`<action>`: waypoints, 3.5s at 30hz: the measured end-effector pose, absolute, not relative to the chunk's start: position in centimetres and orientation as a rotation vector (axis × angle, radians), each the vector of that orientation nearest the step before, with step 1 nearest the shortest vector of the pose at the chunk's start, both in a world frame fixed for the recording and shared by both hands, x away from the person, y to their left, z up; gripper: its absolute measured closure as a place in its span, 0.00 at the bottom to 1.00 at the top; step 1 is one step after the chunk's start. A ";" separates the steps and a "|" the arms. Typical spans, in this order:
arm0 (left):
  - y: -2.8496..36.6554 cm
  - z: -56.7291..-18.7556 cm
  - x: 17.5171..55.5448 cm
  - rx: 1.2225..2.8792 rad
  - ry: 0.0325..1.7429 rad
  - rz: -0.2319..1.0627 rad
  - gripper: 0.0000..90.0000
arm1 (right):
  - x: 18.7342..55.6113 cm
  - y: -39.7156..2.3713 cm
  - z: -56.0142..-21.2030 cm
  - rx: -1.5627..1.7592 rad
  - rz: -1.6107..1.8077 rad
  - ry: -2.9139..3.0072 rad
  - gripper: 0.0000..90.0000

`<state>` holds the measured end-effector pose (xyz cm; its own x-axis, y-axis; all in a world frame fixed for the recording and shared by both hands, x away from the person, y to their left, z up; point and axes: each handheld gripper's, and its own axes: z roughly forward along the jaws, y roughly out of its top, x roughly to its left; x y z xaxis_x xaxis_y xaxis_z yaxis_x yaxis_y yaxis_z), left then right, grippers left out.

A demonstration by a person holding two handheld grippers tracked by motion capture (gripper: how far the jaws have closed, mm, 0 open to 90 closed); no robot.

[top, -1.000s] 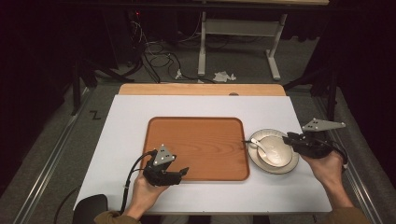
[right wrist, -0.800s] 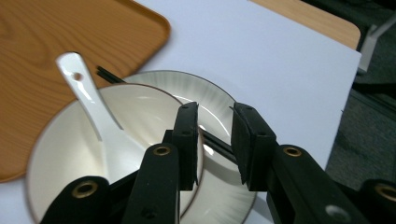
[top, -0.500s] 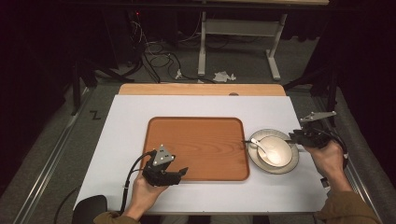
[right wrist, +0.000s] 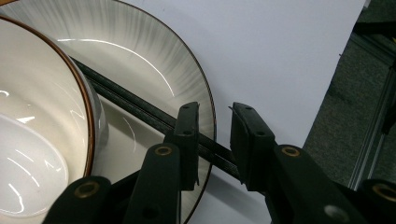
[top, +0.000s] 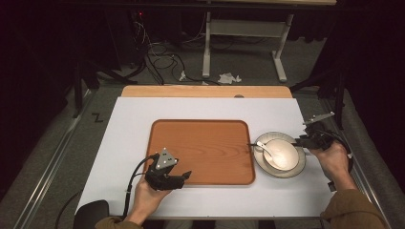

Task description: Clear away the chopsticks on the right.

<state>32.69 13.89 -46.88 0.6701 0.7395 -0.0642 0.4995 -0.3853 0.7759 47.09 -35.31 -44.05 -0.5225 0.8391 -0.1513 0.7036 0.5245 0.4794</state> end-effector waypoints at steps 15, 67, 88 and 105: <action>13.9 -47.0 32.7 2.066 0.963 0.374 0.39 | 48.3 -34.8 -44.5 1.285 0.500 2.470 0.78; 13.4 -47.0 32.3 2.096 0.920 0.358 0.39 | 46.2 -34.2 -41.6 1.221 0.615 2.452 0.96; 13.3 -47.1 31.9 2.086 0.925 0.335 0.39 | 40.9 -29.8 -37.4 1.123 0.724 2.440 0.96; 13.3 -47.1 31.8 2.079 0.928 0.327 0.39 | 39.2 -25.5 -38.2 1.100 0.756 2.496 0.96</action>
<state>31.78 13.28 -47.06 0.6951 0.7137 -0.0865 0.5015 -0.3950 0.7697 39.19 -25.47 -38.19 -0.6572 0.7507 -0.0669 0.5875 0.5659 0.5785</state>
